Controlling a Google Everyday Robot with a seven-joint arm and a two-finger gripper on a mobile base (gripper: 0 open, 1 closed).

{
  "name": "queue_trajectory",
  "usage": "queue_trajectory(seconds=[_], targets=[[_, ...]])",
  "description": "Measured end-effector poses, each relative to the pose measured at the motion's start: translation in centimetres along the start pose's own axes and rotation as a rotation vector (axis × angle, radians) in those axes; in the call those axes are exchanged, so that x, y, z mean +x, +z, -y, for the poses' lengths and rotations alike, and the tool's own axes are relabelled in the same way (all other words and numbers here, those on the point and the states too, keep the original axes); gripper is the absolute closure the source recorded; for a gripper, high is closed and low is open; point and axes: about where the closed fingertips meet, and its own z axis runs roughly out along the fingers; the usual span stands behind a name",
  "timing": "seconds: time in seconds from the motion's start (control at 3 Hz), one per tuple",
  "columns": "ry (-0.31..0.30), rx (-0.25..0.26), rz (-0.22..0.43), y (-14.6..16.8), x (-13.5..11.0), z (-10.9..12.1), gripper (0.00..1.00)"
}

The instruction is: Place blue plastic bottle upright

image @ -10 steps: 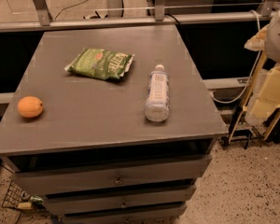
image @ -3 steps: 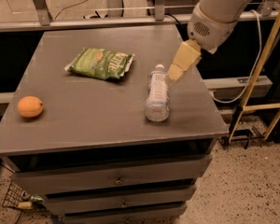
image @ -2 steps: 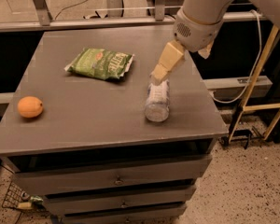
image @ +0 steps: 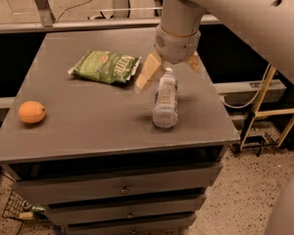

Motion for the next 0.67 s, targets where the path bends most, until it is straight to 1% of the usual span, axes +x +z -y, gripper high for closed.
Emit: queue_trajectory(seconds=[0.33, 0.67], targets=[[0.043, 0.005, -0.043, 1.4, -0.9, -0.5, 0.00], [0.091, 0.009, -0.085, 3.1, -1.2, -0.3, 0.00]])
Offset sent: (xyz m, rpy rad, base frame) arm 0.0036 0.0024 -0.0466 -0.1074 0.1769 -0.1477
